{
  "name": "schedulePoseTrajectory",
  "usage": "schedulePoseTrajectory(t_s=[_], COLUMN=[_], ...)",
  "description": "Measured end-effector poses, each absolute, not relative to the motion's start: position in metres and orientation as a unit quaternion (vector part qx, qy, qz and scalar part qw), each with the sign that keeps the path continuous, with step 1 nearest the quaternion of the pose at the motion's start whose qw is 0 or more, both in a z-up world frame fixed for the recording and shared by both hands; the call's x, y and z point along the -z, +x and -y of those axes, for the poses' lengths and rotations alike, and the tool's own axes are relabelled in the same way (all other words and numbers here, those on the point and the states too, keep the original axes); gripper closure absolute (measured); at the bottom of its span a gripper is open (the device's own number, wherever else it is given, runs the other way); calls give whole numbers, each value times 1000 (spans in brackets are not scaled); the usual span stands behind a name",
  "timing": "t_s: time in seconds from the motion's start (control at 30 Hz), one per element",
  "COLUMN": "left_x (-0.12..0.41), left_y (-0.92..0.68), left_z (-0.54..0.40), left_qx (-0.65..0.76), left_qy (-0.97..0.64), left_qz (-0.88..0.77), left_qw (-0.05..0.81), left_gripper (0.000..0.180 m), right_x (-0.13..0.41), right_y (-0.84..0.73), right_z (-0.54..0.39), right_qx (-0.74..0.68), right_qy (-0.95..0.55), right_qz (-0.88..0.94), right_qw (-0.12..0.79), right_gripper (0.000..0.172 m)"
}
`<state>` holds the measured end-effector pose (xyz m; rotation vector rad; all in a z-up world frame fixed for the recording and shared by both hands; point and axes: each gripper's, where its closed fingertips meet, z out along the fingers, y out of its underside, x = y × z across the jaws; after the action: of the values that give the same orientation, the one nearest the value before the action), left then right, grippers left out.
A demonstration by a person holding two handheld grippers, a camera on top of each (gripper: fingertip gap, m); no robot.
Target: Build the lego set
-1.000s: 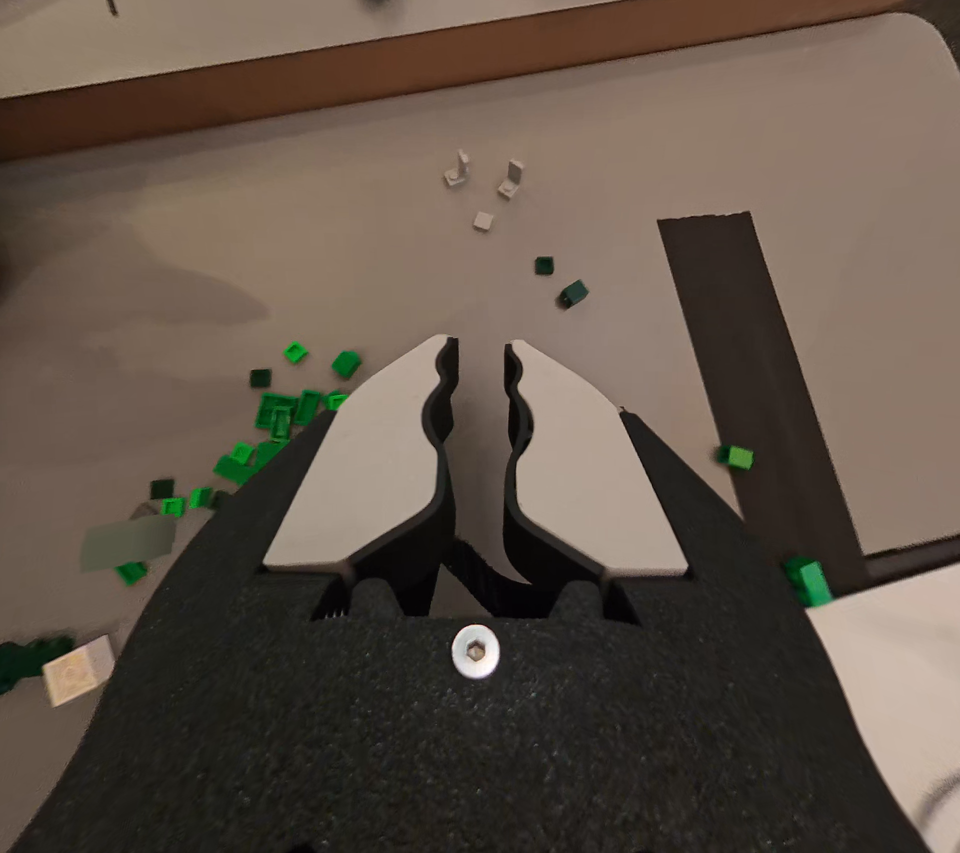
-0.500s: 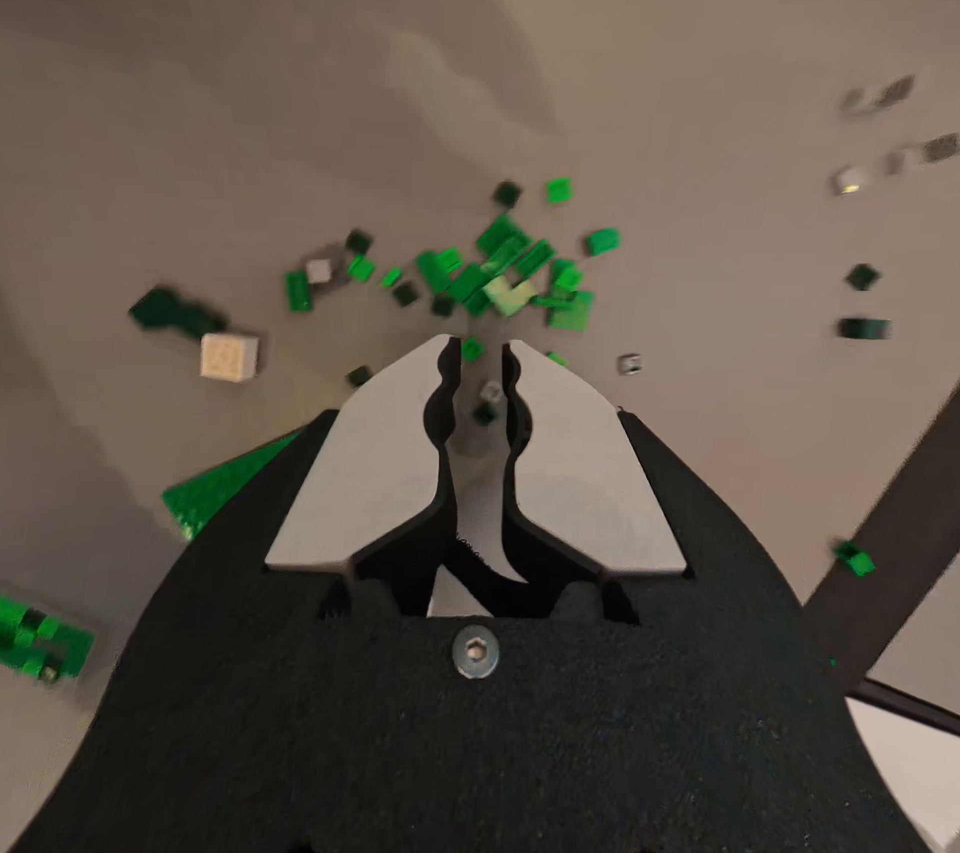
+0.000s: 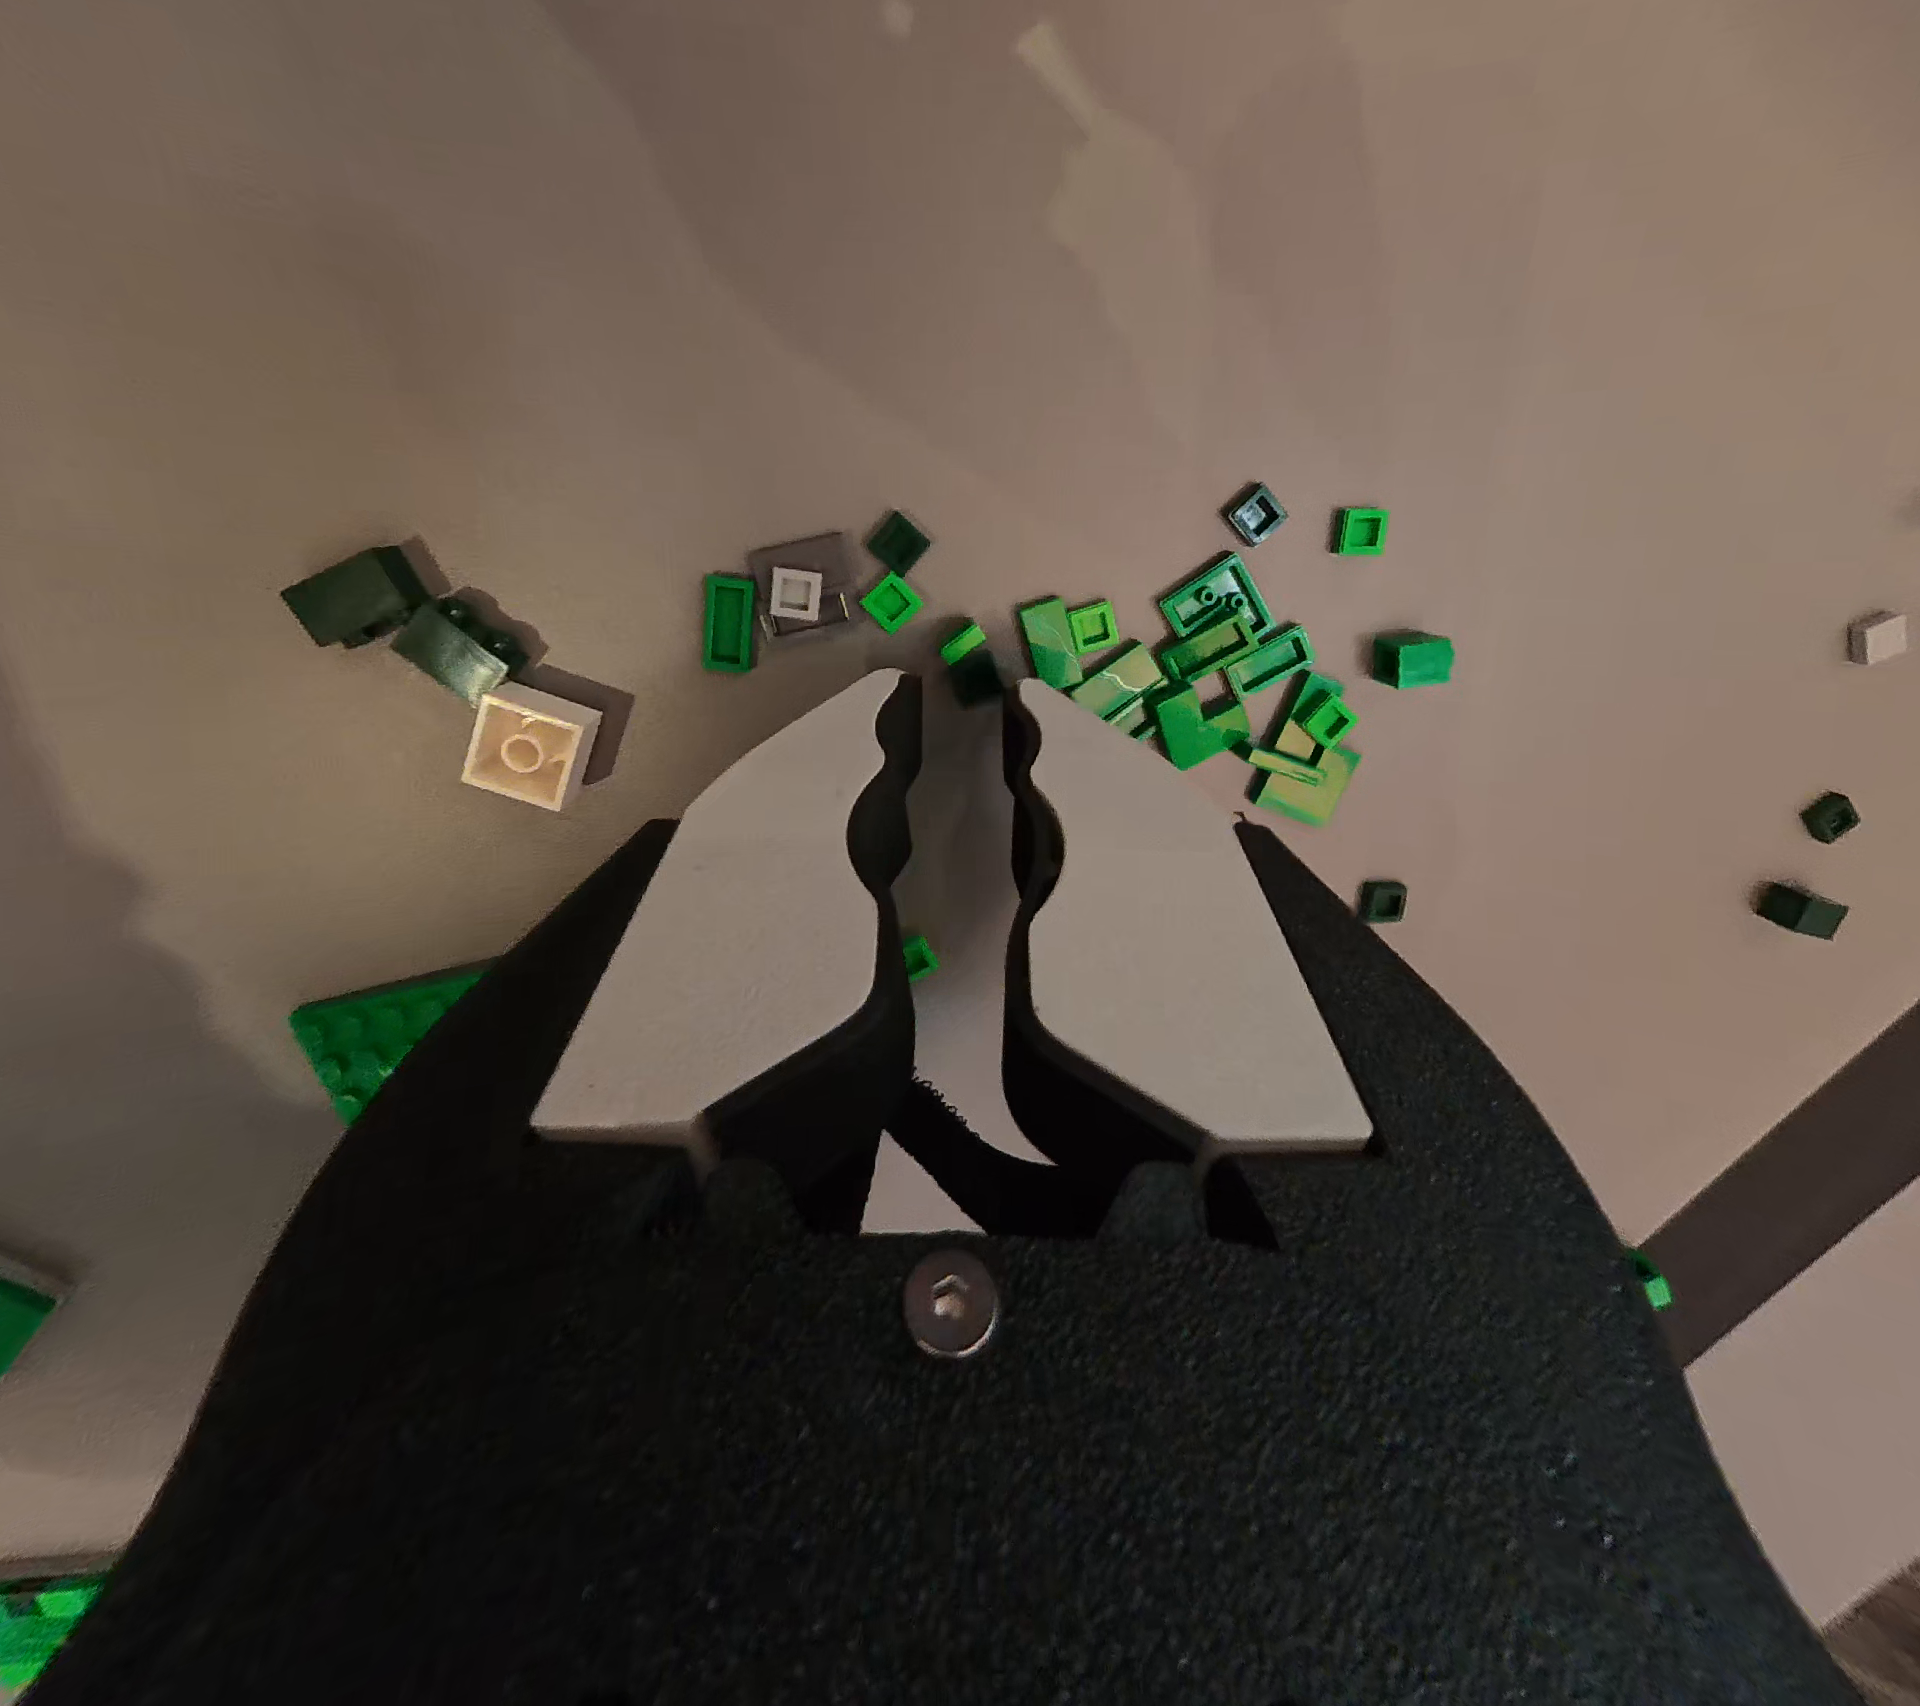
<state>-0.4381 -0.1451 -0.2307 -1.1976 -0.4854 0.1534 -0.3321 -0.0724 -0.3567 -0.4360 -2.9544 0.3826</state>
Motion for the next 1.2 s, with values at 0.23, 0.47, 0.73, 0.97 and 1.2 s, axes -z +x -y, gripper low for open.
schedulePoseTrajectory(t_s=[0.23,0.47,0.73,0.97,1.2], left_x=[231,236,264,260,269], left_y=[-437,-383,-292,-257,-243], left_z=[143,113,88,83,80], left_qx=[-65,-56,-186,-257,-263], left_qy=[-562,-647,-666,-622,-620], left_qz=[219,14,-288,-360,-390], left_qw=[795,761,662,646,629], left_gripper=[164,163,154,153,177], right_x=[357,322,267,266,269], right_y=[-335,-323,-274,-254,-248], right_z=[71,72,74,81,86], right_qx=[-123,-212,-323,-311,-293], right_qy=[-148,-221,-300,-301,-296], right_qz=[980,949,896,897,902], right_qw=[57,76,-46,-92,-113], right_gripper=[162,163,163,163,163])
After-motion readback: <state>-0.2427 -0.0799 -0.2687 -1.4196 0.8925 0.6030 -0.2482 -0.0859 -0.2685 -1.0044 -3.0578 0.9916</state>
